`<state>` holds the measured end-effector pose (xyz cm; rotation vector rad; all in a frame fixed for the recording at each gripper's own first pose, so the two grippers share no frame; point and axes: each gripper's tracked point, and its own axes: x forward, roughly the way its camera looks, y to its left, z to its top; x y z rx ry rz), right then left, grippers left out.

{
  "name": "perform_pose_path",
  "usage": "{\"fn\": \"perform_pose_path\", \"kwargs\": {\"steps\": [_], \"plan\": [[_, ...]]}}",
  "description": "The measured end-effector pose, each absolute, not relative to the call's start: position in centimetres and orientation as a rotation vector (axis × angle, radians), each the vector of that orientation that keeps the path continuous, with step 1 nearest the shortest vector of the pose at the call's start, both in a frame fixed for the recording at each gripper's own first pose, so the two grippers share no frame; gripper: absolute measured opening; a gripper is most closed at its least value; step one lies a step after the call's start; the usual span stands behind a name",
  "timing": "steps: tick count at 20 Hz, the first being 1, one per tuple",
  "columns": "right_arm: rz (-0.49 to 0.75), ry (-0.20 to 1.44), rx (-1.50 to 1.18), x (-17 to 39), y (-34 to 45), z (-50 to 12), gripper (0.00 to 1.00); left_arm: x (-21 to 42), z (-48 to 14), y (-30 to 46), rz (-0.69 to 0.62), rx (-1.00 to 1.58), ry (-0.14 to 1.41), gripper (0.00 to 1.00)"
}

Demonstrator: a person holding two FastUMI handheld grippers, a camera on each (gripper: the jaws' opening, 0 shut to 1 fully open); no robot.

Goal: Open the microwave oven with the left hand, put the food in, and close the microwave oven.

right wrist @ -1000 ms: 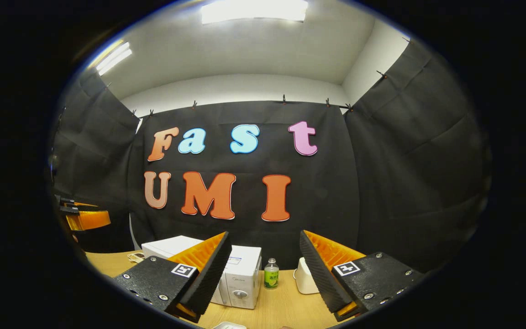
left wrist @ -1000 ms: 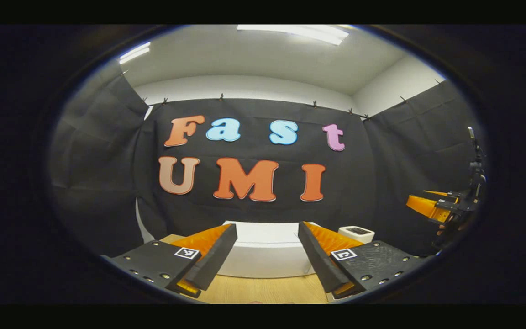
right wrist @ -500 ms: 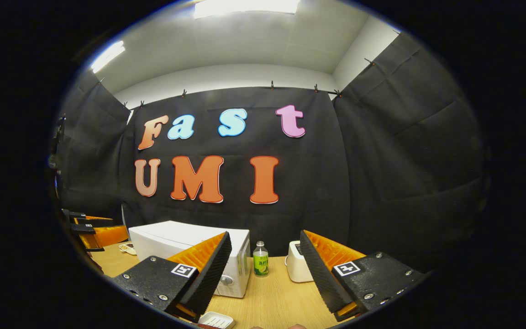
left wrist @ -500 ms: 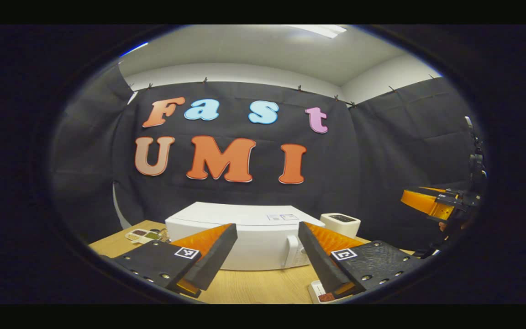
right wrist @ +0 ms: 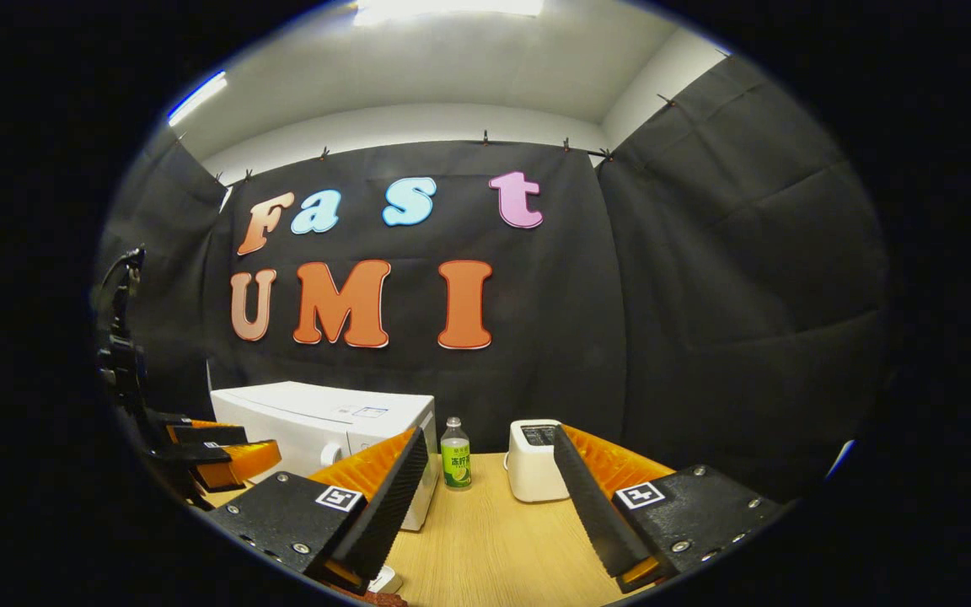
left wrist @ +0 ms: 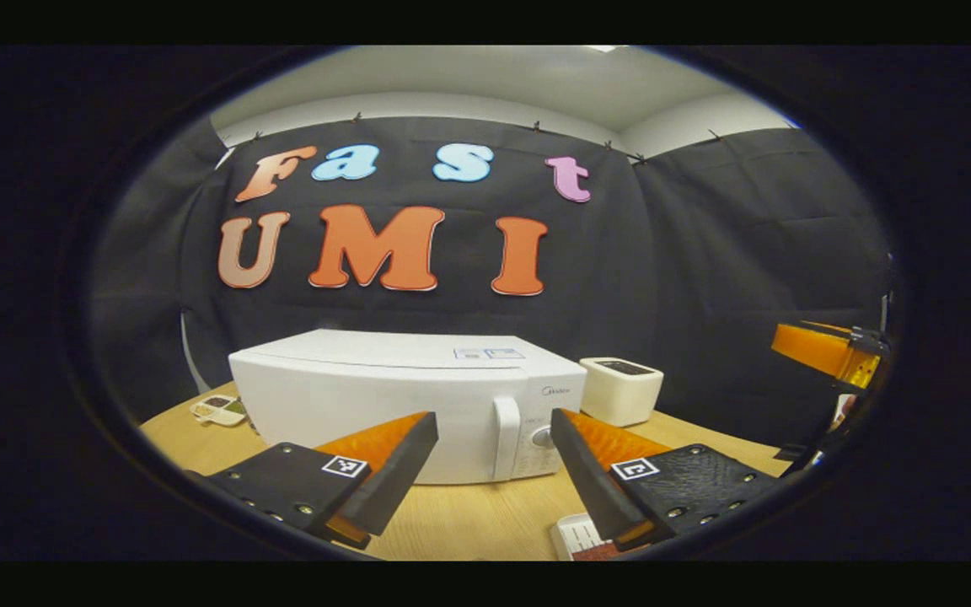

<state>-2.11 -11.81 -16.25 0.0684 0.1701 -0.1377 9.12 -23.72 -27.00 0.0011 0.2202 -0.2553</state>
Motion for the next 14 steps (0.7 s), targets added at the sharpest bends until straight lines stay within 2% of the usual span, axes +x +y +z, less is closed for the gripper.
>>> {"fn": "perform_pose_path", "kwargs": {"steps": [8, 12, 13, 14], "plan": [[-0.194, 0.154, 0.044, -2.1, -14.6, -19.0, 0.94, 13.6, -35.8, -26.3, -0.232, 0.050, 0.349, 0.89], [-0.204, 0.181, 0.049, -2.4, -15.4, -21.1, 0.94, 15.6, -38.1, -25.9, -0.195, 0.035, 0.375, 0.87], [-0.208, 0.190, 0.049, -2.6, -15.6, -21.7, 0.94, 16.0, -38.4, -25.7, -0.180, 0.035, 0.374, 0.92], [-0.212, 0.202, 0.049, -2.6, -15.8, -22.3, 0.94, 16.4, -38.8, -25.5, -0.172, 0.030, 0.373, 0.89]]}}
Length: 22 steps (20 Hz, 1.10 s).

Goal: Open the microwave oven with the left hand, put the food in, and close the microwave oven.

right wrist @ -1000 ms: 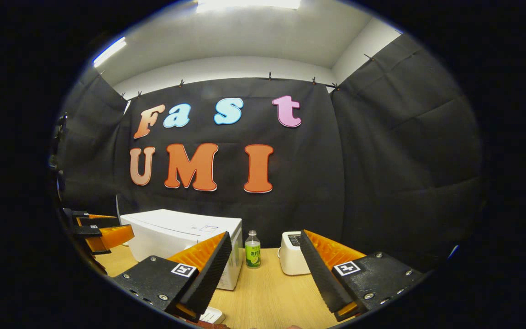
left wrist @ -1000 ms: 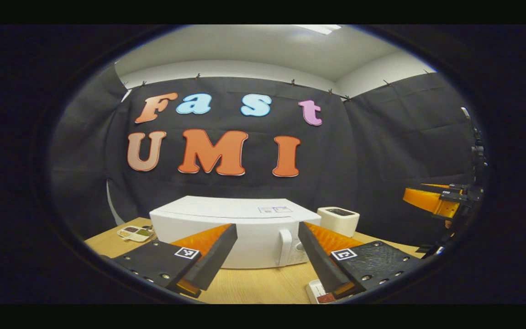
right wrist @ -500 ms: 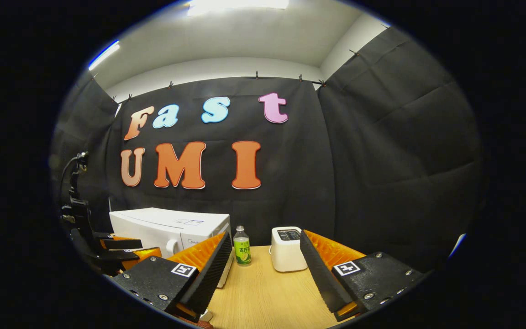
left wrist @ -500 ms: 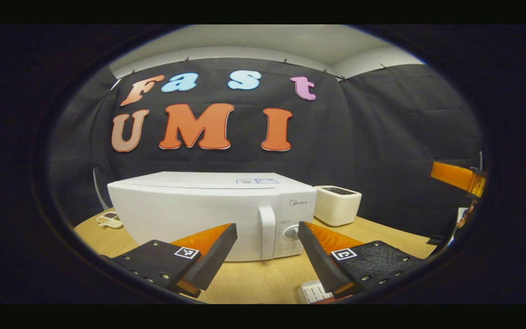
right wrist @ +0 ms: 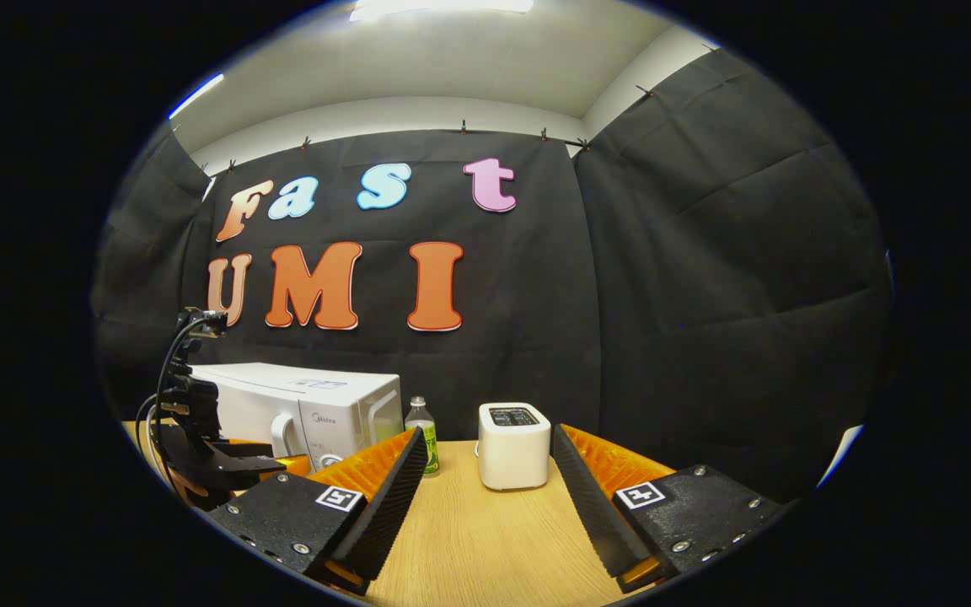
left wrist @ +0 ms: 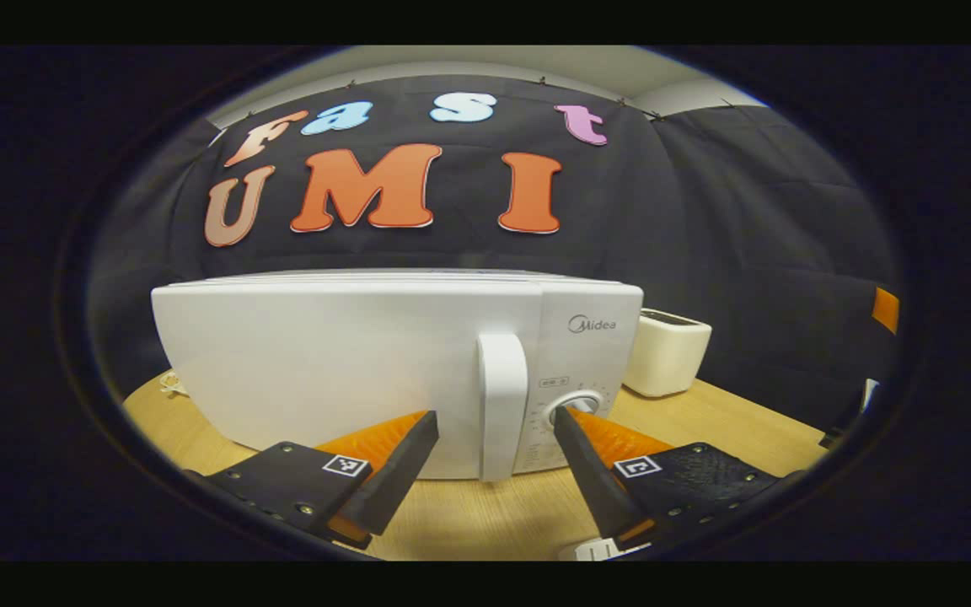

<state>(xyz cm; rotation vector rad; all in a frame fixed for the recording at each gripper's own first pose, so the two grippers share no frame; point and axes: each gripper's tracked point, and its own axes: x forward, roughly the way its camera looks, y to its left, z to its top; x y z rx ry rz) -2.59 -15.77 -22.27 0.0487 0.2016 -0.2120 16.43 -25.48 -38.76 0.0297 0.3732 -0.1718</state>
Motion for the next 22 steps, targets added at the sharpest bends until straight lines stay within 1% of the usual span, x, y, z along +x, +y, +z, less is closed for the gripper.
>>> {"fn": "perform_pose_path", "kwargs": {"steps": [1, 2, 3, 4, 5, 6, 7, 8, 10, 11, 12, 13, 14, 16, 17, 18, 22], "plan": [[-0.217, 0.216, 0.051, -2.8, -16.0, -23.0, 0.94, 16.7, -38.9, -25.4, -0.166, 0.023, 0.371, 0.90], [-0.221, 0.226, 0.054, -3.0, -16.1, -23.4, 0.94, 16.8, -38.9, -25.4, -0.153, 0.019, 0.362, 0.88], [-0.225, 0.236, 0.056, -3.1, -16.2, -23.9, 0.94, 16.9, -38.6, -25.6, -0.153, 0.023, 0.347, 0.83], [-0.232, 0.249, 0.061, -3.2, -16.4, -24.4, 0.93, 16.9, -38.3, -25.6, -0.148, 0.037, 0.326, 0.81], [-0.232, 0.258, 0.067, -3.4, -16.4, -24.8, 0.94, 17.1, -38.4, -25.7, -0.147, 0.042, 0.323, 0.56], [-0.234, 0.270, 0.073, -3.7, -16.3, -25.3, 0.94, 17.0, -38.7, -26.3, -0.162, 0.038, 0.326, 0.52], [-0.234, 0.280, 0.078, -4.0, -16.3, -25.6, 0.94, 17.0, -38.8, -26.4, -0.156, 0.039, 0.326, 0.33], [-0.238, 0.289, 0.079, -4.2, -16.3, -26.0, 0.94, 17.0, -38.8, -26.7, -0.155, 0.045, 0.325, 0.39], [-0.247, 0.301, 0.082, -4.6, -16.4, -26.3, 0.94, 16.9, -38.7, -26.6, -0.150, 0.056, 0.327, 0.22], [-0.251, 0.307, 0.086, -4.8, -16.5, -26.4, 0.94, 16.9, -38.6, -26.6, -0.148, 0.056, 0.329, 0.18], [-0.250, 0.311, 0.091, -5.1, -16.4, -26.4, 0.94, 16.9, -38.8, -26.6, -0.147, 0.054, 0.333, 0.19], [-0.252, 0.315, 0.095, -5.3, -16.4, -26.4, 0.94, 16.8, -38.9, -26.5, -0.143, 0.056, 0.337, 0.14], [-0.253, 0.317, 0.097, -5.6, -16.4, -26.5, 0.94, 16.8, -38.8, -26.5, -0.140, 0.055, 0.339, 0.13], [-0.258, 0.322, 0.098, -6.0, -16.3, -26.5, 0.94, 15.9, -38.7, -26.5, -0.128, 0.047, 0.335, 0.16], [-0.261, 0.324, 0.100, -6.2, -16.4, -26.5, 0.94, 15.3, -38.4, -26.5, -0.134, 0.055, 0.326, 0.11], [-0.262, 0.328, 0.106, -6.4, -16.3, -26.5, 0.94, 14.6, -38.2, -26.4, -0.144, 0.061, 0.319, 0.14], [-0.254, 0.353, 0.146, -7.2, -15.1, -26.8, 0.94, 10.9, -37.3, -25.4, -0.183, 0.047, 0.316, 0.14]]}}
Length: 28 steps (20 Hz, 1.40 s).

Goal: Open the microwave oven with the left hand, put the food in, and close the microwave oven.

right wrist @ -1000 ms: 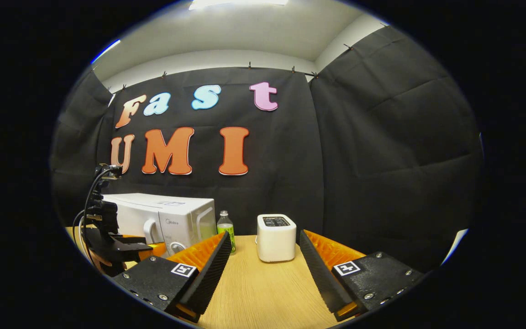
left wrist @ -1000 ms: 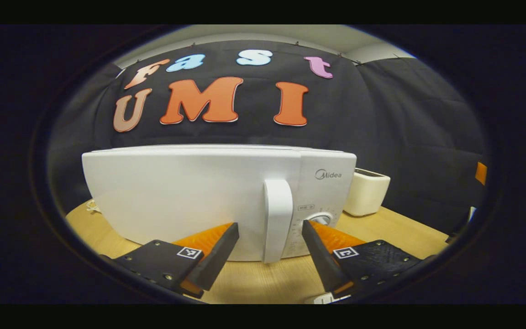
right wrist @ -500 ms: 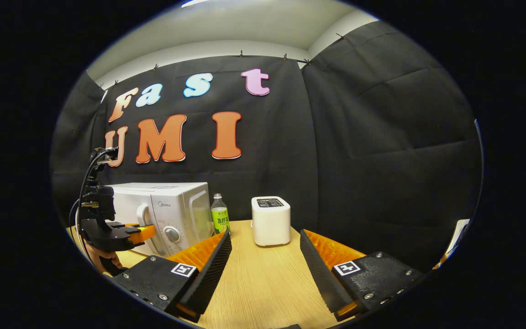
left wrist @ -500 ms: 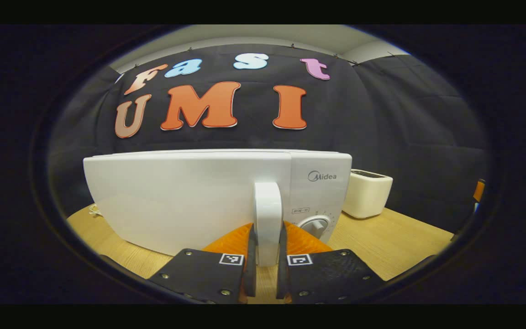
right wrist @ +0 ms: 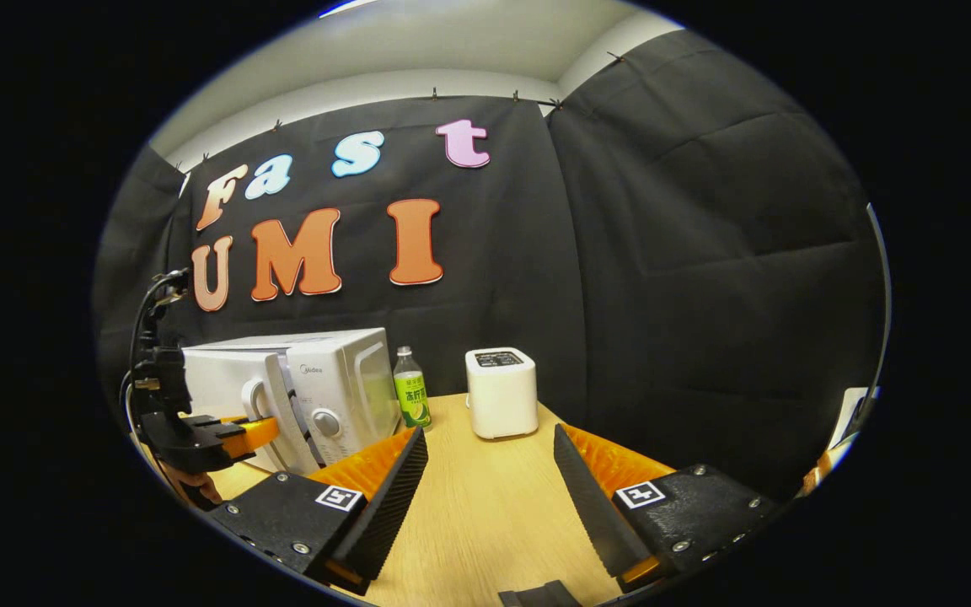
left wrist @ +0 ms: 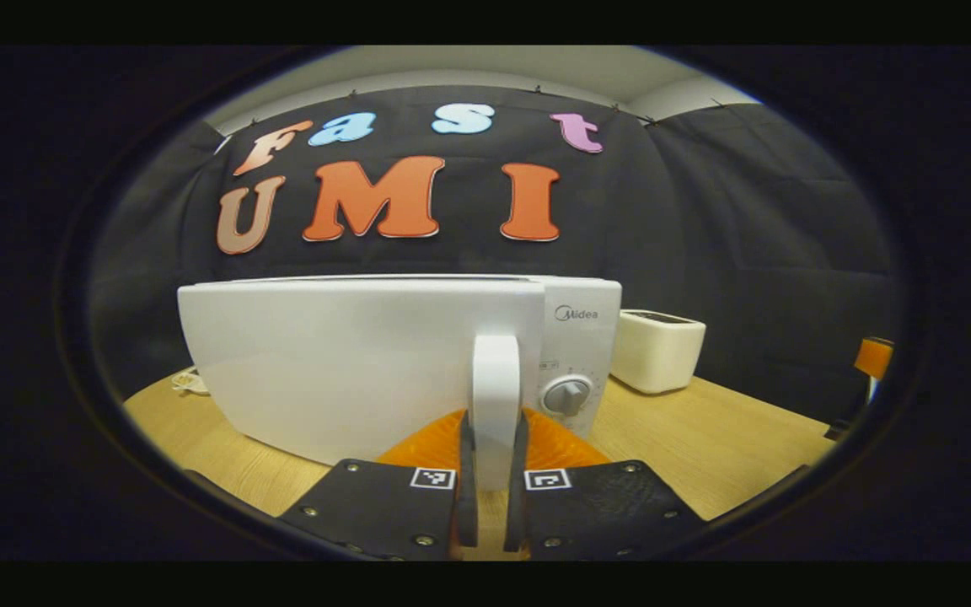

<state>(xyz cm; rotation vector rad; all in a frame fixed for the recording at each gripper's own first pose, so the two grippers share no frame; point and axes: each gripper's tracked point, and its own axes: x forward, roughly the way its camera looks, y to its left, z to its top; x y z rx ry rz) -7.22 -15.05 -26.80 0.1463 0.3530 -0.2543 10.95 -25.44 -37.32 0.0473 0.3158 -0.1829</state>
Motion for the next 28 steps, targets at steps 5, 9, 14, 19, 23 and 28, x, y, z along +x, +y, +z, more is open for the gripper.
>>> {"fn": "perform_pose_path", "kwargs": {"steps": [5, 9, 14, 19, 23, 28], "plan": [[-0.223, 0.380, 0.151, -8.4, -12.3, -27.2, 0.93, 5.6, -36.0, -23.0, -0.219, 0.052, 0.296, 0.15], [-0.186, 0.414, 0.158, -9.6, -9.8, -28.0, 0.93, 1.7, -34.9, -20.3, -0.220, 0.055, 0.282, 0.17], [-0.147, 0.431, 0.168, -10.9, -7.1, -27.7, 0.93, -2.7, -33.6, -15.9, -0.187, 0.064, 0.261, 0.12], [-0.134, 0.430, 0.161, -11.8, -5.1, -27.4, 0.93, -5.7, -32.6, -11.1, -0.140, 0.072, 0.262, 0.14], [-0.113, 0.451, 0.162, -12.4, -2.9, -27.8, 0.97, -7.8, -31.8, -7.3, -0.103, 0.099, 0.250, 0.15], [-0.085, 0.493, 0.139, -12.6, -1.0, -28.8, 0.93, -9.7, -30.9, -1.2, -0.017, 0.128, 0.218, 0.14]]}}
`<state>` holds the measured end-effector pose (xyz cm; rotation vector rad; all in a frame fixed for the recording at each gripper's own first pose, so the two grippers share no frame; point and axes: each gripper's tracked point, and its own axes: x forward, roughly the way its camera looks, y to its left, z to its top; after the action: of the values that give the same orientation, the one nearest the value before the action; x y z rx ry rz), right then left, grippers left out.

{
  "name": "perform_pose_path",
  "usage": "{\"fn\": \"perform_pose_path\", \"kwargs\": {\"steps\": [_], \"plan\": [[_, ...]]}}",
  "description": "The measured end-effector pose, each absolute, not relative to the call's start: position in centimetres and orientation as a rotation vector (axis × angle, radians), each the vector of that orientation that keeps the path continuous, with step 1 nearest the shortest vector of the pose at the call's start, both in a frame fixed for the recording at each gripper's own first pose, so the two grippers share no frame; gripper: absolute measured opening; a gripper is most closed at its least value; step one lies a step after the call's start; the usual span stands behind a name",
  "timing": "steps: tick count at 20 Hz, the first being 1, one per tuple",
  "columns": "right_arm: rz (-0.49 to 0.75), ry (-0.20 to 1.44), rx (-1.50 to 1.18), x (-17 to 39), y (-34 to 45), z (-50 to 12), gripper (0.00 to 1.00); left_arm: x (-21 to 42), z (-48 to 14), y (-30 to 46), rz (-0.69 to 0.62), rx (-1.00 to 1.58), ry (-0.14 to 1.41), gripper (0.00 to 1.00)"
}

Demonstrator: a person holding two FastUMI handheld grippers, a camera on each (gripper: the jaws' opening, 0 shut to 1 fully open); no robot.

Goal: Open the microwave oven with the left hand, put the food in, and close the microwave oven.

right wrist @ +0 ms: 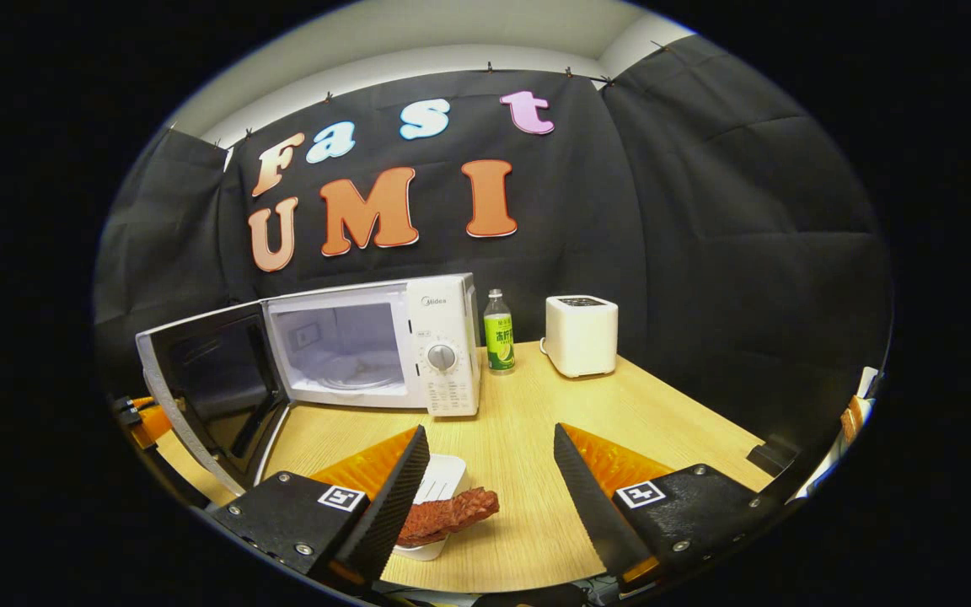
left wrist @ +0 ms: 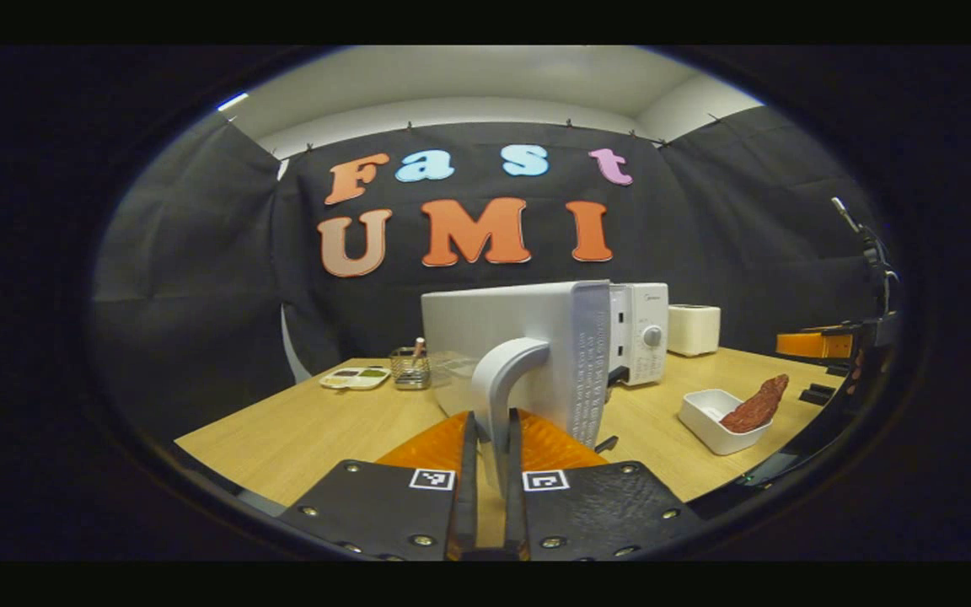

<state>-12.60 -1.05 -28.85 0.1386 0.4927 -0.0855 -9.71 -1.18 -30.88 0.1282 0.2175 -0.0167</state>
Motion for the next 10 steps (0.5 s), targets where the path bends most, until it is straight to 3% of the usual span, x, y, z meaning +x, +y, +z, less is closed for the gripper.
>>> {"fn": "perform_pose_path", "kwargs": {"steps": [3, 10], "plan": [[-0.084, 0.525, 0.131, -12.6, -0.6, -29.9, 0.92, -10.2, -30.5, 2.3, 0.018, 0.123, 0.197, 0.13], [-0.102, 0.604, 0.148, -12.9, -0.3, -32.2, 0.89, -10.4, -30.2, 6.6, -0.039, 0.072, 0.166, 0.14]]}}
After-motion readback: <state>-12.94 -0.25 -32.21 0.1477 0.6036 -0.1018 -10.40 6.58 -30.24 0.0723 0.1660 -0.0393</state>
